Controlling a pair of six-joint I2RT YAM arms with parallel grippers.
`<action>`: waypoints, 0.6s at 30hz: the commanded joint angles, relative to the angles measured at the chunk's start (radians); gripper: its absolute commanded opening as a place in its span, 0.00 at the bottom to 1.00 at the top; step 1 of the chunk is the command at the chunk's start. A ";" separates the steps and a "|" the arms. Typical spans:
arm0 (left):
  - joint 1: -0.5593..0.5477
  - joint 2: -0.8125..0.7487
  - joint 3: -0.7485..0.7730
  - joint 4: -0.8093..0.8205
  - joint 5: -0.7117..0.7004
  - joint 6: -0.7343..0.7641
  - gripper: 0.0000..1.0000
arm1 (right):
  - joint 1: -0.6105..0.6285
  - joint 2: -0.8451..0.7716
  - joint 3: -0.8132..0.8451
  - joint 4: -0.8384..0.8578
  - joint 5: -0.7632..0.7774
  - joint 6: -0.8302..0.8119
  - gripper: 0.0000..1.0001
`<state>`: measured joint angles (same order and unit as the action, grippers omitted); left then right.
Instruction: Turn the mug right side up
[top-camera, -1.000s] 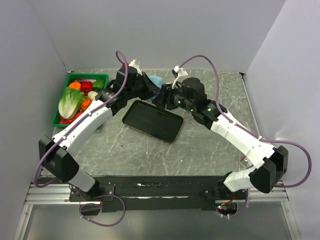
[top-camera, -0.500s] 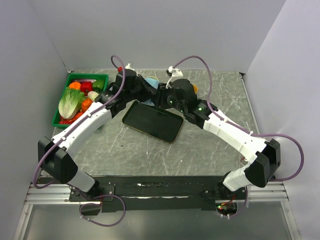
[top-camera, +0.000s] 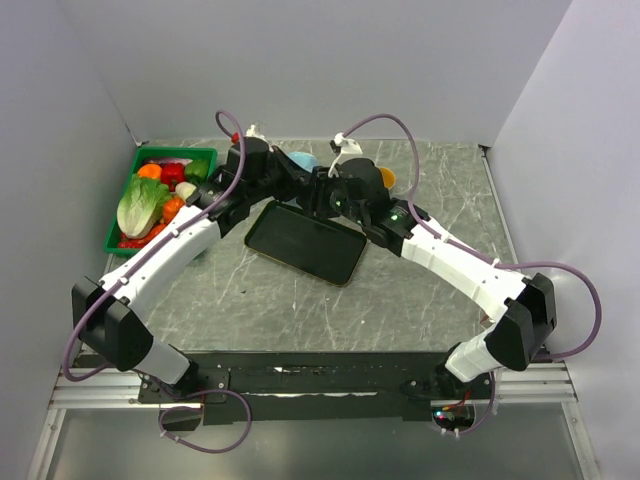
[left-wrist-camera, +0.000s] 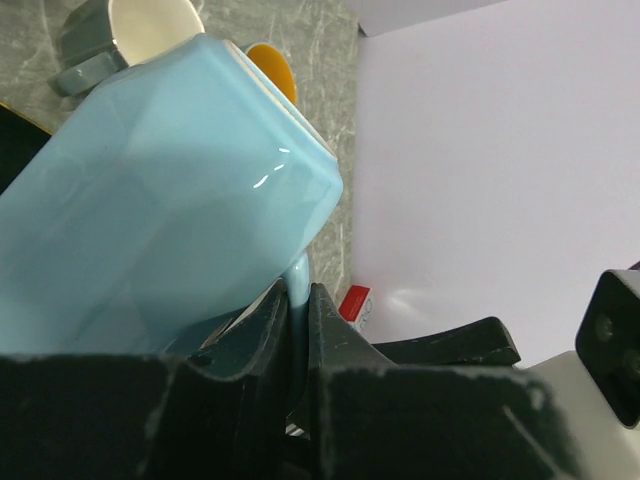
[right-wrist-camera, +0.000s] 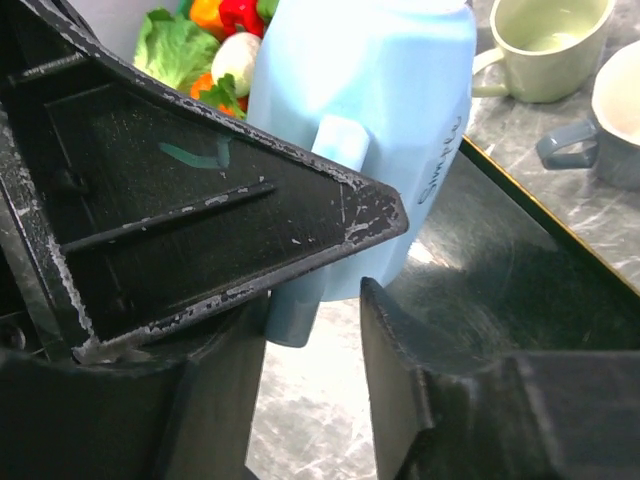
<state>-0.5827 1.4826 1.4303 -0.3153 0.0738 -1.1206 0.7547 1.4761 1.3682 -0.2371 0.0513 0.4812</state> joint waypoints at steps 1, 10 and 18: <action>-0.017 -0.081 0.009 0.133 0.060 -0.021 0.01 | -0.003 -0.005 -0.014 0.119 0.022 0.028 0.40; -0.023 -0.088 -0.019 0.151 0.084 -0.039 0.01 | -0.037 -0.014 -0.029 0.150 0.024 0.048 0.00; -0.023 -0.062 -0.014 0.133 0.101 0.022 0.53 | -0.153 -0.082 -0.040 0.075 -0.178 0.239 0.00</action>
<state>-0.5880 1.4681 1.3888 -0.2512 0.0986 -1.1210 0.6884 1.4708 1.3216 -0.1944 -0.0486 0.5919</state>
